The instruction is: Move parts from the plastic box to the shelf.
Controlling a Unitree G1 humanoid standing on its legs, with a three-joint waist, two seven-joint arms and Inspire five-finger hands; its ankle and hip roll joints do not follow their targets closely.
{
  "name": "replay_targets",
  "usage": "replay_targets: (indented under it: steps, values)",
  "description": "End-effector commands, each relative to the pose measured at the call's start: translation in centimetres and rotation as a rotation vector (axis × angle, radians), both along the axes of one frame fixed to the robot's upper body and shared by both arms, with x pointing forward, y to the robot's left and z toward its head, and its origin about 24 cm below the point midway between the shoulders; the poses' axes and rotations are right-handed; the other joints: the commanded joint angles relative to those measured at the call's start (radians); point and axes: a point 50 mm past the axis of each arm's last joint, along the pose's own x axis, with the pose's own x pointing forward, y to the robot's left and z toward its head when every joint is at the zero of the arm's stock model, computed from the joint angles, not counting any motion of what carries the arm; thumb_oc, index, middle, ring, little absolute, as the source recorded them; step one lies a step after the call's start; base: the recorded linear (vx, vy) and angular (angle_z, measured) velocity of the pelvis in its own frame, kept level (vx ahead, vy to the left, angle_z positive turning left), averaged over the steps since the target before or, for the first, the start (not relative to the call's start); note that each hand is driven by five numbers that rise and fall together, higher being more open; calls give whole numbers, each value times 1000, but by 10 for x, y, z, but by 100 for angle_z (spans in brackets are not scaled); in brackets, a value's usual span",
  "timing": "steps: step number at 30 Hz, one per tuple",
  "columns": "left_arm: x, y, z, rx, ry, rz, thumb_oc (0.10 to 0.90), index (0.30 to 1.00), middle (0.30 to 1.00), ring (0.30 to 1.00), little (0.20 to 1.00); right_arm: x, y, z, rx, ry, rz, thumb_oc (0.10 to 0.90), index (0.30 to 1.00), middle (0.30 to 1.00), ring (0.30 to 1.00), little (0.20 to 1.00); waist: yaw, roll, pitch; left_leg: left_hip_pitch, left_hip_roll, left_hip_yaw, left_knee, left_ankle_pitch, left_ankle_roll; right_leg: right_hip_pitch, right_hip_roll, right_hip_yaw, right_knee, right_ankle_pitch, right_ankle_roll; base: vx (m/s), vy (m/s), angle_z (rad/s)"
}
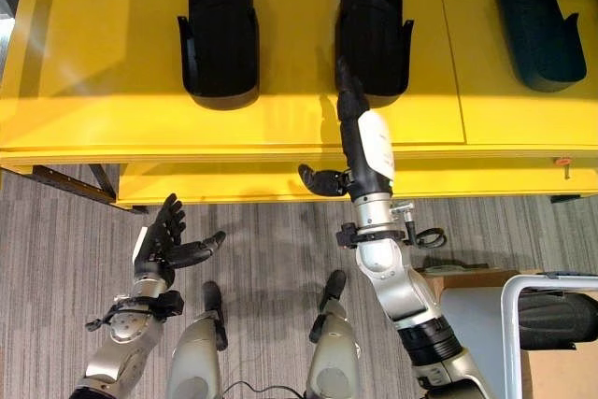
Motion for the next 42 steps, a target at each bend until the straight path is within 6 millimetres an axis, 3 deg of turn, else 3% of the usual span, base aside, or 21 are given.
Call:
replay_targets:
  steps: [1, 13, 21, 42]
  values:
    - [-2, 1, 23, 39, -156, -23, 900, 1000, 1000, 1000, 1000, -6, 6, 31, -52, -172, 49, 900, 1000, 1000, 1000, 1000, 20, -2, -97, 64, 32, 3, -62, -38, 4, 24, -89, -23, 58, -43, 99, -1, -13, -4]
    - [-1, 0, 25, 30, -168, -27, 900, 1000, 1000, 1000, 1000, 8, -21, 11, -196, -83, -91, 900, 1000, 1000, 1000, 1000, 27, 17, -77, 49, 33, -4, -65, -29, 0, 10, -92, -29, 66, -45, 97, 0, -2, 0]
    - [1, -1, 27, 24, -177, -38, 900, 1000, 1000, 1000, 1000, 17, -41, 15, -279, -89, -198, 900, 1000, 1000, 1000, 1000, 29, 33, -57, 35, 33, -4, -71, -21, -3, -10, -93, -24, 77, -48, 93, 0, -1, 0]
    - [4, -6, 29, -2, -191, -62, 900, 1000, 1000, 1000, 1000, 43, -64, 28, -460, -62, -314, 900, 1000, 1000, 1000, 1000, 43, 56, -29, 8, 38, -1, -84, -6, -8, -55, -89, -18, 95, -56, 85, 0, -1, 0]
